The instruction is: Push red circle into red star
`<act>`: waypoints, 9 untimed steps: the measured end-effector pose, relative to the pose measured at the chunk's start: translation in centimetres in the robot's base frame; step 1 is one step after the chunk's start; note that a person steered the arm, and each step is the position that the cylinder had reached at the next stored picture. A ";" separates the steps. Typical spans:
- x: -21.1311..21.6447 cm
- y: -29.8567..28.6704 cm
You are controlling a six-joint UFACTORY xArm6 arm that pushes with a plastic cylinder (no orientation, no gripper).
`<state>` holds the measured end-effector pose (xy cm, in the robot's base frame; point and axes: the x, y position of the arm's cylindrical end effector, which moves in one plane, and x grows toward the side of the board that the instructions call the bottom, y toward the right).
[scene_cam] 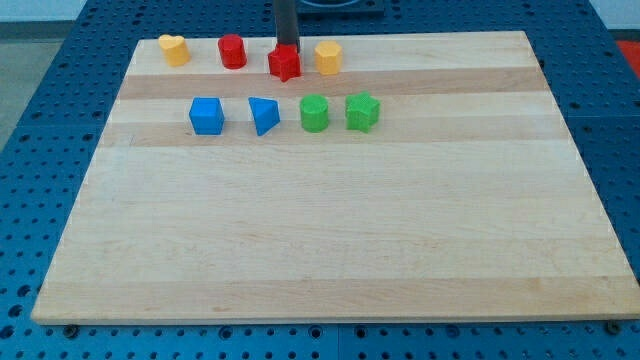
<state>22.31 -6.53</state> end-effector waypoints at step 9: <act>-0.3 -10.1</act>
<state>21.96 -16.58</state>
